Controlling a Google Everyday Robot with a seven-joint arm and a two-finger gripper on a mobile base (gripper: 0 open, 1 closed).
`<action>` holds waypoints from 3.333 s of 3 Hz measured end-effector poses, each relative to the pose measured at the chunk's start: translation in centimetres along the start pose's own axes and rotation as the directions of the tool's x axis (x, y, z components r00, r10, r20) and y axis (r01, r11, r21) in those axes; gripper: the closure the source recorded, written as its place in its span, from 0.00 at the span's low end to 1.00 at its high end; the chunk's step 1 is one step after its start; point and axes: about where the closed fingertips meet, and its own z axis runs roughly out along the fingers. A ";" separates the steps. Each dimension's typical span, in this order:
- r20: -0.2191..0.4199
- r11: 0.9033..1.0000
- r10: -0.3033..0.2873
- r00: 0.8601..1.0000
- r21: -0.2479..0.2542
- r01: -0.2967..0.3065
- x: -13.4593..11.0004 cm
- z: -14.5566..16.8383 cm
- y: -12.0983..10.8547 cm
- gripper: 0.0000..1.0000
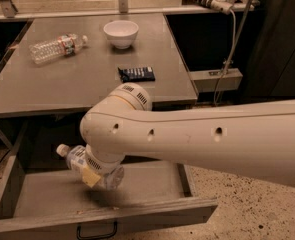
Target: Place blue plastic bottle into top drawer
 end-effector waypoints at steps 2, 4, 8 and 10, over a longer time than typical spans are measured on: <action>0.077 0.996 -0.011 0.997 -0.085 0.018 -2.1 5.1 1.5 1.00; 0.131 0.991 -0.007 0.991 -0.128 0.024 -3.8 8.1 3.9 1.00; 0.086 0.993 -0.002 0.996 -0.116 0.012 -2.9 11.2 2.5 1.00; 0.084 0.993 -0.002 0.996 -0.114 0.011 -2.8 11.3 2.3 0.62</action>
Offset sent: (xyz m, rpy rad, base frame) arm 0.0105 0.0663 -0.0626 0.1691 0.0393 0.0745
